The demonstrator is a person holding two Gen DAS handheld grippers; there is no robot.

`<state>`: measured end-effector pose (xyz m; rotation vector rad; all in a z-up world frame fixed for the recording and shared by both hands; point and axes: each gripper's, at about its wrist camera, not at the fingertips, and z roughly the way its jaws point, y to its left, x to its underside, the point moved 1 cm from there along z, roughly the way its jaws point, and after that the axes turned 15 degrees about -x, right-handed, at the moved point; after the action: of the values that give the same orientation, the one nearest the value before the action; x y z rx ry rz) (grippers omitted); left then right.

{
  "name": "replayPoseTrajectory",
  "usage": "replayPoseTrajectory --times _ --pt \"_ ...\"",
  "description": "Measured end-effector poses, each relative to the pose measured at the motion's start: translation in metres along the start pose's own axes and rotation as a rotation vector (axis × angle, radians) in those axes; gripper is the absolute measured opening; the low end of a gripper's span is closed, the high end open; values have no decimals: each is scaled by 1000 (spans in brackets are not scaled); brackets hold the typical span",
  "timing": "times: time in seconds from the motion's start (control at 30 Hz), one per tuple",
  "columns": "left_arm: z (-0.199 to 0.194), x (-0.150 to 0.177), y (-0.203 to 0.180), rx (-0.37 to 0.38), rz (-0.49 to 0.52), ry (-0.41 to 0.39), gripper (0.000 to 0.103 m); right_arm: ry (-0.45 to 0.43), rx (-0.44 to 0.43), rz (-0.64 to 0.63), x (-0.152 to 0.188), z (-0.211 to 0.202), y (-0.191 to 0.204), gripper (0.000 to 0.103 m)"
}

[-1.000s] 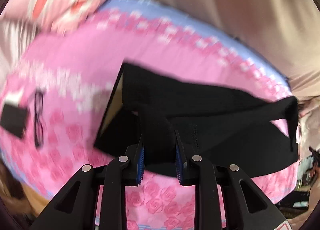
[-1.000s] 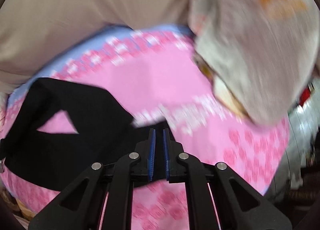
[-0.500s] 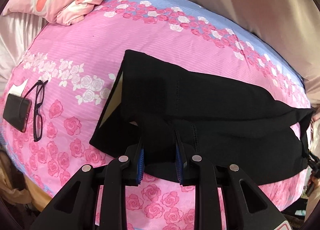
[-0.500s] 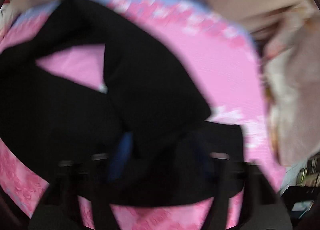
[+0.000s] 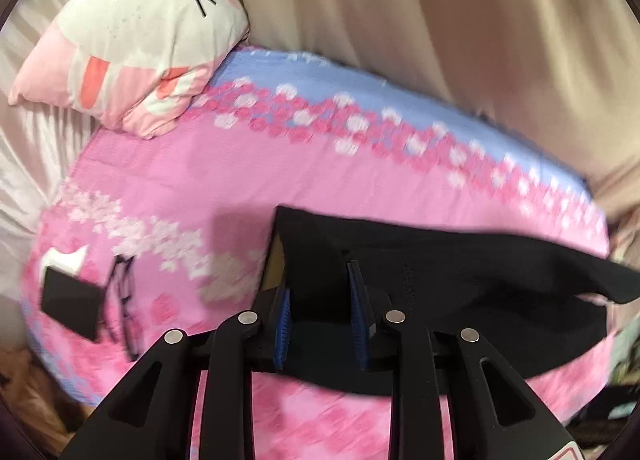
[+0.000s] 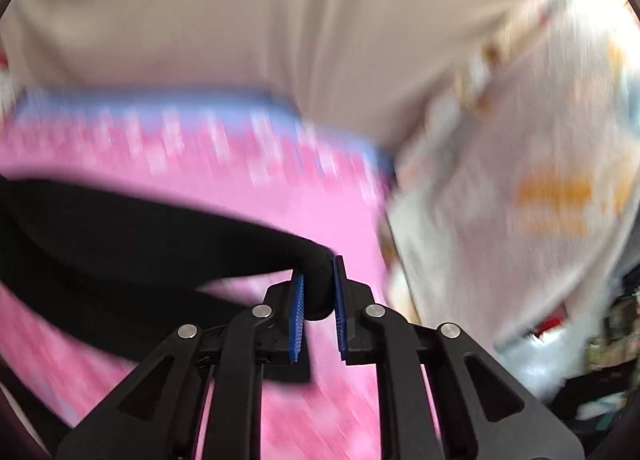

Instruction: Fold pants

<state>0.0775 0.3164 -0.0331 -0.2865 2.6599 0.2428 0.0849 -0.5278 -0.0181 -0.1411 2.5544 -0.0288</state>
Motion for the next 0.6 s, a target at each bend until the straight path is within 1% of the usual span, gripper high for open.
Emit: replayPoseTrajectory --times 0.03,0.1,0.13,0.17,0.2,0.23,0.27,0.3,0.33,0.37,0.4,0.43,0.47,0.5,0.53,0.57,0.6 --pt "10 13 4 -15 24 35 24 62 -10 31 19 18 -8 15" --pt "32 32 9 -43 38 97 26 199 -42 140 64 71 -23 20" --pt "53 47 9 -73 36 152 26 243 -56 188 80 91 -25 23" --pt "65 58 9 -96 33 182 26 275 -61 237 95 110 -23 24" --pt "79 69 9 -123 29 219 26 277 -51 266 100 117 -21 25" --pt "88 78 8 -135 24 242 27 244 -40 298 102 116 -19 25" --pt "90 82 7 -142 25 243 28 216 -33 319 100 109 -19 25" --pt "88 86 7 -147 32 225 29 196 -31 334 98 103 -20 32" --pt "84 88 8 -155 39 203 41 176 -24 348 95 95 -23 43" --pt "77 91 11 -188 49 174 49 156 -1 355 92 84 -24 47" --pt "71 93 16 -209 51 151 60 140 18 353 88 74 -23 53" --pt "65 95 20 -216 53 135 69 127 32 345 85 66 -21 57" --pt "58 98 28 -242 56 117 69 103 64 339 79 55 -19 59" --pt "53 101 38 -286 48 105 69 70 84 352 76 45 -17 59" --pt "49 103 50 -314 30 108 67 24 93 376 65 34 -13 60" --pt "43 102 59 -310 9 105 67 -50 45 393 50 21 2 60" --pt "33 101 66 -289 -26 83 66 -98 -22 376 35 13 20 60"
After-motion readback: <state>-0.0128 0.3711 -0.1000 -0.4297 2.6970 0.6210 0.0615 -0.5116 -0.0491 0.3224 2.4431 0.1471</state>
